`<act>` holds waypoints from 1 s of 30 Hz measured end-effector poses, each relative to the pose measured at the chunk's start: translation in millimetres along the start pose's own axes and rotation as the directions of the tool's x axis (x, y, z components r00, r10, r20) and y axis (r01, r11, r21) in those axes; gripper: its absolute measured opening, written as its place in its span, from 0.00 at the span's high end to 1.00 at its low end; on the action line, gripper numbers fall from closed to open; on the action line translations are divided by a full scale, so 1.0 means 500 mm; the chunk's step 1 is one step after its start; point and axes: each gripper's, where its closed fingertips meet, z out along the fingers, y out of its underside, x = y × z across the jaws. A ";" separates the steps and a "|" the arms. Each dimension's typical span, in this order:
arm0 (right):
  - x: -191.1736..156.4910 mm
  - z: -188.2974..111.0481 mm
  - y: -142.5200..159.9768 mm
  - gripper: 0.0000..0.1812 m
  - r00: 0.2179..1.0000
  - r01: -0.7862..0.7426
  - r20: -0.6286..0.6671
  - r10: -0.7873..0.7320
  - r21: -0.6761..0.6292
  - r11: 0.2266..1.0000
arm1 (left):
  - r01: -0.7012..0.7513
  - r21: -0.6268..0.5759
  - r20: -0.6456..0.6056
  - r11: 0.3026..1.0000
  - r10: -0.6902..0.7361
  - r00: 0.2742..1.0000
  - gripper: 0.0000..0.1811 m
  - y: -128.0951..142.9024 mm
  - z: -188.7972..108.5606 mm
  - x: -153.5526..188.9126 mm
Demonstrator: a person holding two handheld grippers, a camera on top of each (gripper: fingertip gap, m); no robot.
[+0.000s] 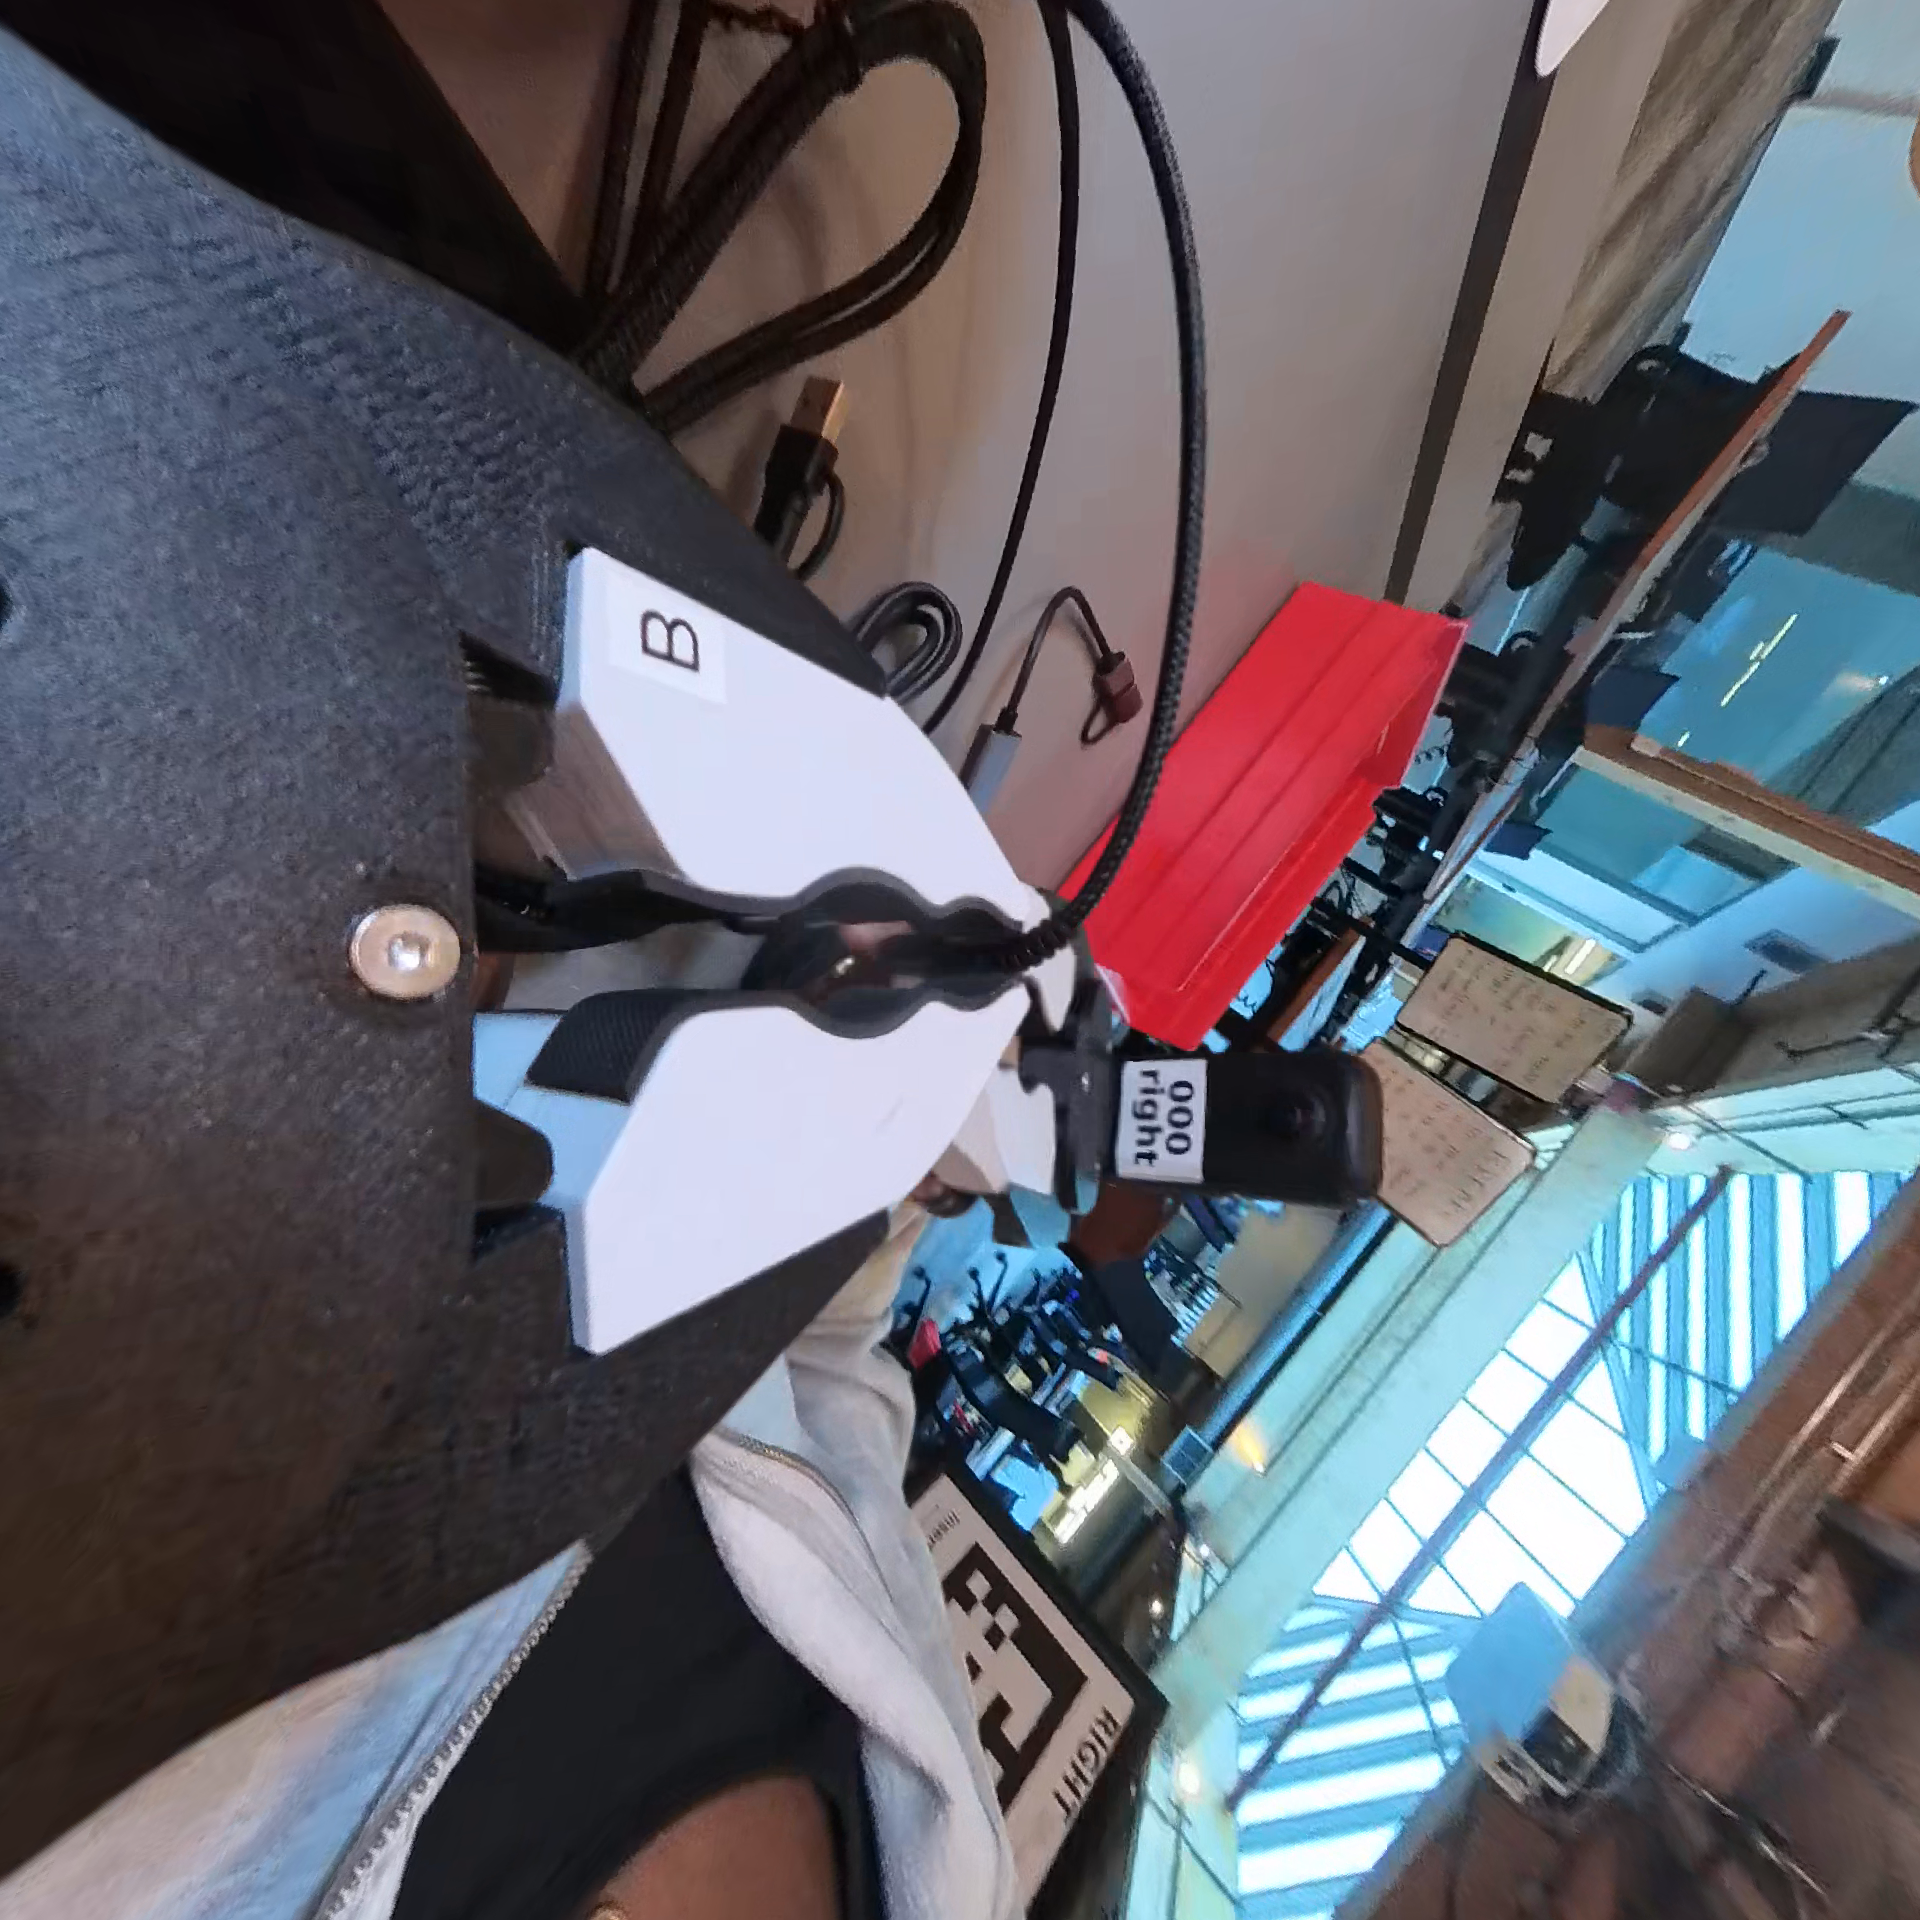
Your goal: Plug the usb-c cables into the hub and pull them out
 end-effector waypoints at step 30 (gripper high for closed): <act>-0.004 -0.026 -0.033 0.97 0.968 -0.216 0.146 0.206 0.051 0.975 | 0.112 0.091 -0.082 0.990 -0.104 0.991 0.96 0.003 0.011 0.015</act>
